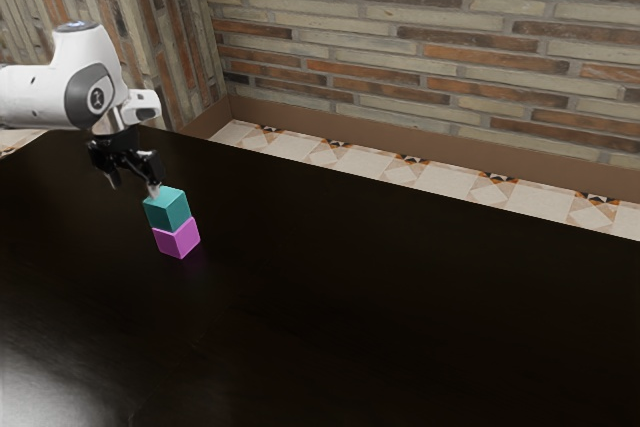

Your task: Pick up the blue block with one arm, and put the blue block on the table with one arm

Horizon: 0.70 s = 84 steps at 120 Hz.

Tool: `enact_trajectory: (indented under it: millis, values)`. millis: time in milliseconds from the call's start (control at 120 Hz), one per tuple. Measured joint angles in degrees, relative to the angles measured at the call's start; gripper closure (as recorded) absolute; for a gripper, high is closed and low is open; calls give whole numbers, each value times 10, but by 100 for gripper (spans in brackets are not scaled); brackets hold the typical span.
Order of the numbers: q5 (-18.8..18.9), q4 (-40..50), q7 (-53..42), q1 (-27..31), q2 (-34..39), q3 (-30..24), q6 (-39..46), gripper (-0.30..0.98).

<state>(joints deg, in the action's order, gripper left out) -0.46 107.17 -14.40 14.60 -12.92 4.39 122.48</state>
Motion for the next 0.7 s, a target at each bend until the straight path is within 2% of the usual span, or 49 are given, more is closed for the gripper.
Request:
enact_trajectory:
  millis: [208,700]
  values:
    - [-19,-53,-10,-1,-53,0,1,0]
    - [-26,-109,-23,-8,-130,0,-2,0]
